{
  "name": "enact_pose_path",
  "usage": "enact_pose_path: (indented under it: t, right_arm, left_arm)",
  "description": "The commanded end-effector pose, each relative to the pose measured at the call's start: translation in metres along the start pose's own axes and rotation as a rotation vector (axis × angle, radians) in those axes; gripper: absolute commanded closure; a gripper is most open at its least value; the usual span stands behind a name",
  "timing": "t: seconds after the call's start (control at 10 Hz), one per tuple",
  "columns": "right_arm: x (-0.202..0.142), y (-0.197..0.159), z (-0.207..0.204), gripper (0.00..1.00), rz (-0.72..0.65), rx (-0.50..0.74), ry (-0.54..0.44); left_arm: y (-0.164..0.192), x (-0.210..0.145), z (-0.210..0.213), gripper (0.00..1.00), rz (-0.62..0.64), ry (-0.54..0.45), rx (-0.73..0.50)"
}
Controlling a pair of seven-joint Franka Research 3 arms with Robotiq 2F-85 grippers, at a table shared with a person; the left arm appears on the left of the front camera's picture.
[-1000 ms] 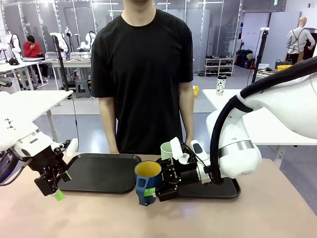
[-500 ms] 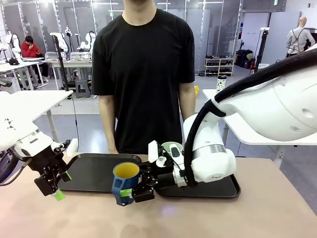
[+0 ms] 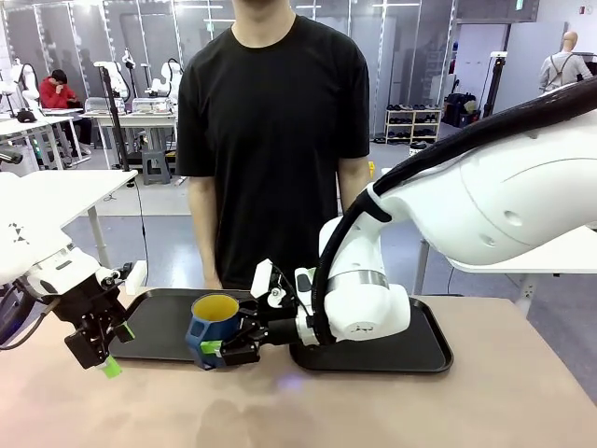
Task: Sort and store the cups by type.
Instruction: Pick up the Handle plastic cup and place it into the empty Flat Tray.
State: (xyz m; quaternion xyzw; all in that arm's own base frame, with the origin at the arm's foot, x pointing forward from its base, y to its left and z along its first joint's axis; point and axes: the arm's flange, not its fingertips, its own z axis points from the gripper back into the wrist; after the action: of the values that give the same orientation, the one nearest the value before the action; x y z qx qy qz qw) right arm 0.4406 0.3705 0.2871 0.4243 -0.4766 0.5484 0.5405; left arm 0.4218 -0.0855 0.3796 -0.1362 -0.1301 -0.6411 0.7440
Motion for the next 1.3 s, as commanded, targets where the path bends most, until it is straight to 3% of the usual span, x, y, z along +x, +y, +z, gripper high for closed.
enact_pose_path:
  t: [0.0,1.2]
  right_arm:
    - [-0.004,-0.008,-0.021,0.24,0.024,-0.042,0.007]
    - [-0.017,-0.071,-0.067,0.24,-0.045,-0.189,0.048]
  left_arm:
    - [0.001,-0.001,0.000,0.00,-0.007,-0.005,0.009]
    - [0.001,-0.001,0.000,0.00,-0.007,-0.005,0.009]
